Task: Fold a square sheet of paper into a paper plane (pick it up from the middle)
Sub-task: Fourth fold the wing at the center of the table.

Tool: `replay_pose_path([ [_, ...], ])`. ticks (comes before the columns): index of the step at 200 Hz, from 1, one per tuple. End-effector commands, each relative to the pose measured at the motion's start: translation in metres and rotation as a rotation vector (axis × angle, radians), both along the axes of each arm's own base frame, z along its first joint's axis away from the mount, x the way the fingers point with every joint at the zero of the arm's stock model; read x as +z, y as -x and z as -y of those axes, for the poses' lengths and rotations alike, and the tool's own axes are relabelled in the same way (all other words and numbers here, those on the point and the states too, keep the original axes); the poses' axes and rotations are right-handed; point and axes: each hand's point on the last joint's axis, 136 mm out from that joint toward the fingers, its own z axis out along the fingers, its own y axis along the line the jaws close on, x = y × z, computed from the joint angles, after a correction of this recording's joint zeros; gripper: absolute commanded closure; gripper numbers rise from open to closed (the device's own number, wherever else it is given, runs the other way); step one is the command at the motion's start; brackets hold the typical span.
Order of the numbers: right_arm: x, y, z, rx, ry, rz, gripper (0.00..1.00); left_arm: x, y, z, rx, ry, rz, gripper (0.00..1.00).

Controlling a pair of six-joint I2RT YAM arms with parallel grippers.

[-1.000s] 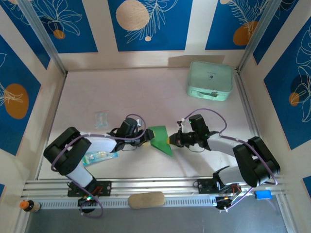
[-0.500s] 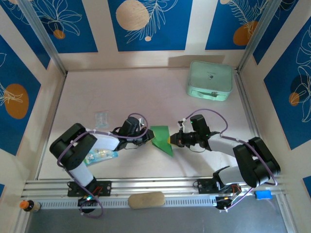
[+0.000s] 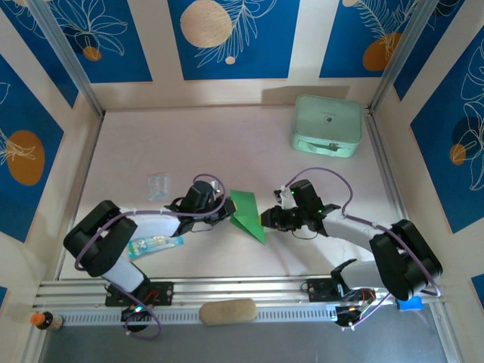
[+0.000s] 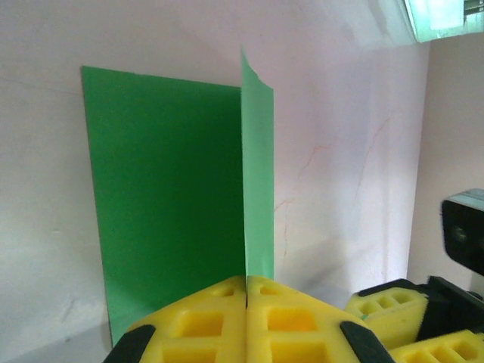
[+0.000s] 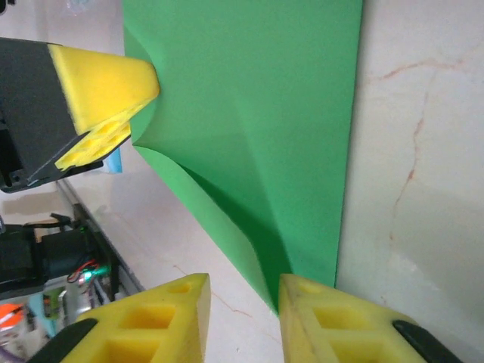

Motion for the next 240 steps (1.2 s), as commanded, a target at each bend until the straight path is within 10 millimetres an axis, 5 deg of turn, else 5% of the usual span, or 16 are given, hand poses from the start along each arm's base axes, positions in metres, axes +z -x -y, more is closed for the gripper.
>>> replay_pose_path([
  [1, 0.009, -0.007, 0.005, -0.009, 0.087, 0.104, 0.69, -0.004, 0.001, -0.016, 0.033, -0.065, 0.011, 1.00],
  [69, 0.056, -0.013, 0.018, -0.090, 0.169, 0.605, 0.60, 0.005, 0.001, -0.021, 0.046, -0.075, 0.030, 1.00],
  [90, 0.059, -0.016, 0.029, -0.145, 0.165, 0.642, 0.46, 0.004, 0.000, -0.021, 0.053, -0.076, 0.030, 1.00],
  [125, 0.054, -0.023, 0.039, -0.266, 0.079, 0.568, 0.51, 0.006, 0.000, -0.021, 0.052, -0.075, 0.030, 1.00],
  [170, 0.036, -0.004, 0.005, 0.042, 0.142, 0.630, 0.55, 0.009, -0.001, -0.019, 0.052, -0.075, 0.024, 1.00],
  [240, -0.003, 0.023, -0.049, 0.392, 0.437, 0.973, 0.56, 0.008, 0.001, -0.021, 0.052, -0.078, 0.016, 1.00],
])
